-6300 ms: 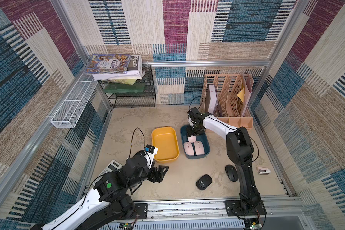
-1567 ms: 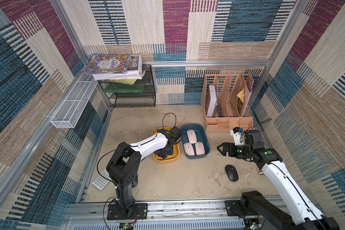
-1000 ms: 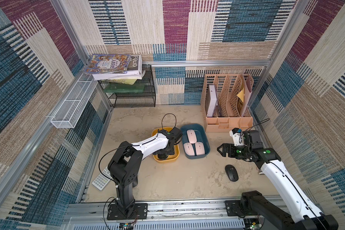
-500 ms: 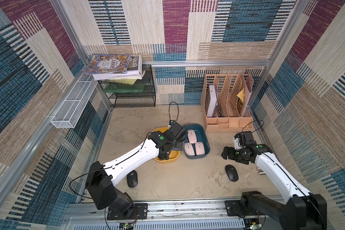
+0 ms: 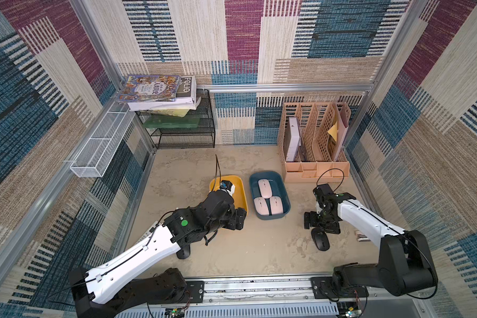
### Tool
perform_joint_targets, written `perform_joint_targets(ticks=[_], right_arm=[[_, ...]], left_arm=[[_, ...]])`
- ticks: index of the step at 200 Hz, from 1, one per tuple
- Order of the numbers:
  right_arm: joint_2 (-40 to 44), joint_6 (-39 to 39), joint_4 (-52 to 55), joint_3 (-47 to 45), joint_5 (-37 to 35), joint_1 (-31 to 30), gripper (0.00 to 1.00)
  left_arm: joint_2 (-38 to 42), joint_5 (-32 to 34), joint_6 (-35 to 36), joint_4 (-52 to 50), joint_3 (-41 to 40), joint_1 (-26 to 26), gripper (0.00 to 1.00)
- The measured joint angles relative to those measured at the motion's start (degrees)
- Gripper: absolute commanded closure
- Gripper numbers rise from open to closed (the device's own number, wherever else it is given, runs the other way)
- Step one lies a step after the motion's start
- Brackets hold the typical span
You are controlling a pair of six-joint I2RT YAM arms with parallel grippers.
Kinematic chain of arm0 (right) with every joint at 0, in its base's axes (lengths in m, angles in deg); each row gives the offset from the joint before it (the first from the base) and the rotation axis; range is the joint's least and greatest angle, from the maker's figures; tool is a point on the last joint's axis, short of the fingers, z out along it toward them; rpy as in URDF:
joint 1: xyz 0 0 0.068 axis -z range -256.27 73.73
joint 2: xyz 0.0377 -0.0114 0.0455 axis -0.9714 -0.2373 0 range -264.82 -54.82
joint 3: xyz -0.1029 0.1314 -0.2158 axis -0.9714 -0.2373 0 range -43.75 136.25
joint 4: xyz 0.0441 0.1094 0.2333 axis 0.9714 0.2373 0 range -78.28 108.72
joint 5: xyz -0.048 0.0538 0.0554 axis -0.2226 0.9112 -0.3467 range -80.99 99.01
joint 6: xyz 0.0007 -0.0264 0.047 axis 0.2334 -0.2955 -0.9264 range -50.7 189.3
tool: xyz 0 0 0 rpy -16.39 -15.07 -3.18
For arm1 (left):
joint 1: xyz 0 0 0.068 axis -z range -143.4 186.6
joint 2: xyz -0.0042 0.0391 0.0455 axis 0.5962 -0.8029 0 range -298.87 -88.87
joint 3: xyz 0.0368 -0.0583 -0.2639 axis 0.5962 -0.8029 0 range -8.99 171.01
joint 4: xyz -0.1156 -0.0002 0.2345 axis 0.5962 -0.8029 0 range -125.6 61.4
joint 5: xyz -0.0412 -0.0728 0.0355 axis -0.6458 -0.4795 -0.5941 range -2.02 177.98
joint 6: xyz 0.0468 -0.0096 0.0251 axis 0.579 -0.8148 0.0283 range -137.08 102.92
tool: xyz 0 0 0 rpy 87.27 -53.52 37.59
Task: Place the mice by color into the storage box
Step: Pick up the mouse from the center of the board.
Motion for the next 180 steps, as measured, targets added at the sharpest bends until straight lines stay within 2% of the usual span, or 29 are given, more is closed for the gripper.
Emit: perform_joint_targets(ticks=[54, 75, 89, 106, 136, 160, 180], right_arm=[[-4.13, -3.63, 2.43, -0.15, -4.02, -5.07, 0.04], [-5.11, -4.55, 2.82, -0.13, -4.79, -6.27, 0.00], [-5.55, -4.98, 2.84, -0.13, -4.87, -6.93, 0.05], [-5.35, -5.86, 2.54, -0.42, -4.79, -7.65, 0.22], [-4.04, -6.84, 3.08, -1.03, -4.61, -8.44, 0.41], [-3.32, -7.32, 3.04, -0.76, -4.70, -9.62, 0.43], [-2.45, -7.72, 3.82, 1.81, -5.18, -12.98, 0.43]], left_arm=[[0.81, -0.50, 2.62, 1.36, -2.99, -1.36, 0.15], [2.47, -1.33, 3.15, 1.55, -3.93, -2.12, 0.15], [3.74, -1.51, 3.37, 1.53, -4.55, -2.69, 0.15], [4.92, -1.53, 3.82, 1.44, -5.18, -3.43, 0.15], [6.62, -1.60, 3.96, 0.96, -5.79, -4.70, 0.14], [8.63, -1.97, 3.82, 0.50, -5.97, -5.60, 0.14], [9.97, -1.95, 3.72, -0.50, -5.77, -6.05, 0.14]])
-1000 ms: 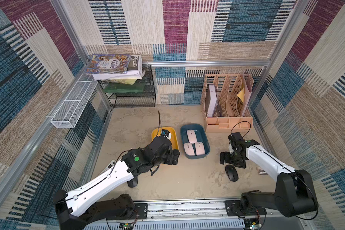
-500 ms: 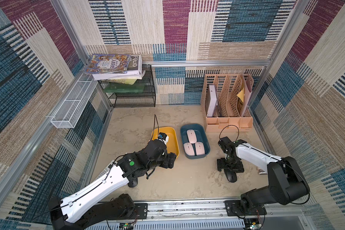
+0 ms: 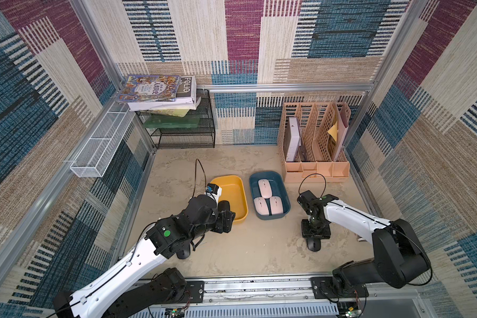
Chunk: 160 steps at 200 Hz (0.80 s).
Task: Place the mice by color into the storage box
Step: Pick up the mouse from the center of the board, then place the mouse at the center of the board.
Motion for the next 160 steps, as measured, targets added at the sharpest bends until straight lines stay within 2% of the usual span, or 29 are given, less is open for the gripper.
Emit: perform_joint_targets(ticks=[15, 26, 56, 91, 118, 160], right_arm=[[0.15, 0.09, 0.11, 3.45, -1.01, -4.48, 0.44], [-0.50, 0.55, 0.48, 6.10, -1.03, -7.82, 0.48], [-4.85, 3.76, 2.67, 14.05, -2.32, -16.63, 0.50], [-12.48, 10.91, 4.00, 22.64, -3.06, -27.96, 0.49], [-19.74, 17.97, 4.26, 25.31, -3.23, -37.00, 0.48], [-26.36, 26.34, 5.16, 27.19, -2.75, -42.36, 0.48]], left_arm=[[0.94, 0.26, -0.02, -1.49, 0.24, -0.39, 0.13], [1.95, 0.39, -0.33, -2.38, 0.22, -0.74, 0.13], [5.79, 0.44, -1.68, -4.81, -0.11, -1.84, 0.13], [9.94, 1.66, -3.08, -9.03, 1.09, -2.86, 0.13], [12.28, 3.17, -4.13, -11.80, 2.49, -3.13, 0.13], [14.01, 5.86, -4.57, -15.23, 4.50, -3.23, 0.13]])
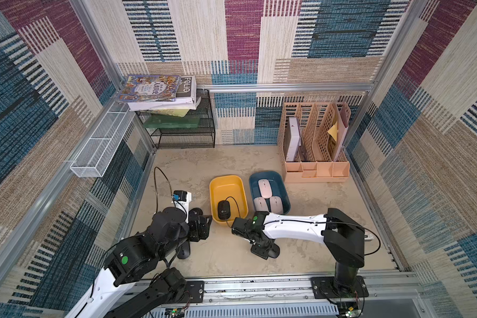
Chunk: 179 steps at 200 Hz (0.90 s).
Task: Place the mice by color into the storage box
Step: Place the mouse at the center of the board.
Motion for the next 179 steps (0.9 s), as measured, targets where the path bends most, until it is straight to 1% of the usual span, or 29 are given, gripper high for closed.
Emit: perform_joint_targets(ticks=[31, 61, 80, 102, 110, 115, 122, 125, 128, 139, 162, 179], right_arm=[[-2.60, 3.52, -1.29, 1.05, 0.87, -2.56, 0.45], [-3.80, 4.33, -1.25, 1.51, 0.04, -3.87, 0.36], [-3.96, 4.28, -1.22, 1.36, -0.74, -4.15, 0.26], [-3.10, 3.87, -1.40, 1.31, -0.39, -4.11, 0.19], [-2.03, 3.43, -1.92, 1.36, -0.28, -3.89, 0.15], [-1.07, 3.19, -2.16, 1.42, -0.17, -3.72, 0.10], [0.63, 2.71, -2.49, 1.68, 0.24, -3.30, 0.01], [1.27, 2.43, -2.73, 1.73, 0.33, -3.13, 0.04], [2.19, 2.29, -3.08, 1.79, 0.44, -2.84, 0.04], [5.05, 1.68, -4.22, 1.84, 0.85, -2.01, 0.04], [12.15, -0.11, -7.63, 0.22, 4.00, 0.07, 0.04], [18.14, -1.84, -10.12, -2.21, 6.19, 2.75, 0.04]], left_arm=[[0.26, 1.31, -0.13, -1.53, 0.35, -0.02, 0.13], [0.24, 1.92, 0.11, -2.54, 0.04, -0.02, 0.13], [0.13, 2.03, 0.24, -3.04, -0.37, -0.02, 0.13], [-0.35, 2.03, 0.74, -3.19, -0.55, -0.02, 0.12], [-0.61, 2.01, 0.98, -3.15, -0.52, -0.02, 0.12], [-0.76, 2.01, 1.18, -3.15, -0.46, -0.02, 0.11], [-1.09, 2.01, 1.55, -3.13, -0.28, -0.02, 0.11], [-1.22, 1.99, 1.77, -3.13, -0.17, -0.02, 0.11], [-1.44, 1.99, 1.95, -3.08, -0.04, -0.02, 0.11], [-2.08, 1.99, 2.58, -2.86, 0.48, -0.02, 0.10], [-3.85, 1.53, 4.33, -1.95, 1.53, -0.02, 0.10], [-5.44, -0.81, 6.45, -0.20, 1.66, -0.02, 0.10]])
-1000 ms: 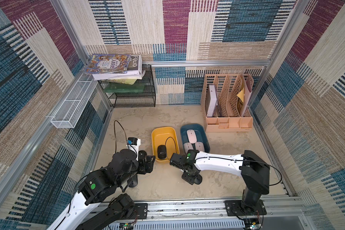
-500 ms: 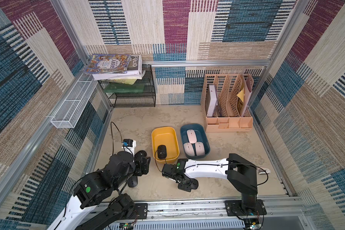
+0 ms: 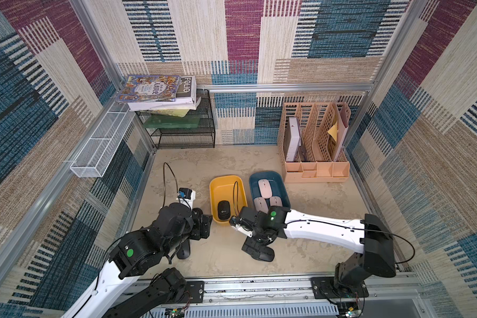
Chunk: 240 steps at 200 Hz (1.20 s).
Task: Place the mice by color into the storage box
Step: Place the mouse at the center of the board, then pick up the mouse from the center of the board.
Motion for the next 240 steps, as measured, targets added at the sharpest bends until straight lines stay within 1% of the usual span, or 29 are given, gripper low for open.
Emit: perform_joint_targets(ticks=[22, 36, 42, 52, 66, 82, 103, 126, 154, 183, 206, 240], right_arm=[[7.96, -2.32, -2.64, -3.78, 0.46, 5.40, 0.04], [14.25, -3.67, -4.55, -7.06, 1.68, 10.71, 0.04], [17.42, -4.20, -5.55, -8.79, 2.16, 13.92, 0.04], [22.47, -5.03, -7.41, -11.65, 3.17, 19.45, 0.04], [30.01, -5.73, -10.05, -16.11, 4.61, 26.93, 0.04], [37.09, -5.86, -12.11, -20.31, 6.67, 33.48, 0.04], [41.62, -5.81, -13.51, -23.23, 9.25, 41.29, 0.04], [40.94, -5.81, -13.57, -24.98, 12.22, 48.22, 0.04], [38.14, -5.81, -12.17, -26.03, 15.02, 51.25, 0.04], [37.75, -5.70, -12.33, -26.58, 17.11, 51.49, 0.04], [37.77, -5.38, -12.52, -26.82, 18.27, 51.67, 0.04], [38.53, -4.96, -12.57, -27.47, 19.45, 51.67, 0.04]], left_arm=[[-2.97, -3.69, 3.15, 3.21, -0.74, 0.00, 0.11], [-5.92, -6.49, 5.29, 4.92, -1.53, 0.59, 0.11], [-7.26, -7.32, 6.23, 5.53, -1.73, 1.29, 0.11], [-9.77, -8.11, 7.87, 6.80, -2.08, 3.85, 0.10], [-13.09, -8.79, 11.04, 8.44, -2.29, 9.22, 0.09], [-17.88, -9.22, 14.71, 9.81, -1.75, 14.47, 0.10], [-25.46, -9.46, 19.39, 10.93, -0.63, 18.45, 0.10], [-32.68, -10.03, 25.18, 12.04, 0.68, 22.73, 0.09], [-40.79, -9.94, 33.05, 12.66, 2.45, 25.59, 0.06], [-48.19, -9.40, 40.68, 12.70, 4.92, 26.77, 0.06], [-52.72, -9.29, 44.94, 12.87, 6.69, 26.93, 0.06], [-57.24, -8.81, 48.43, 12.94, 7.89, 26.91, 0.06]])
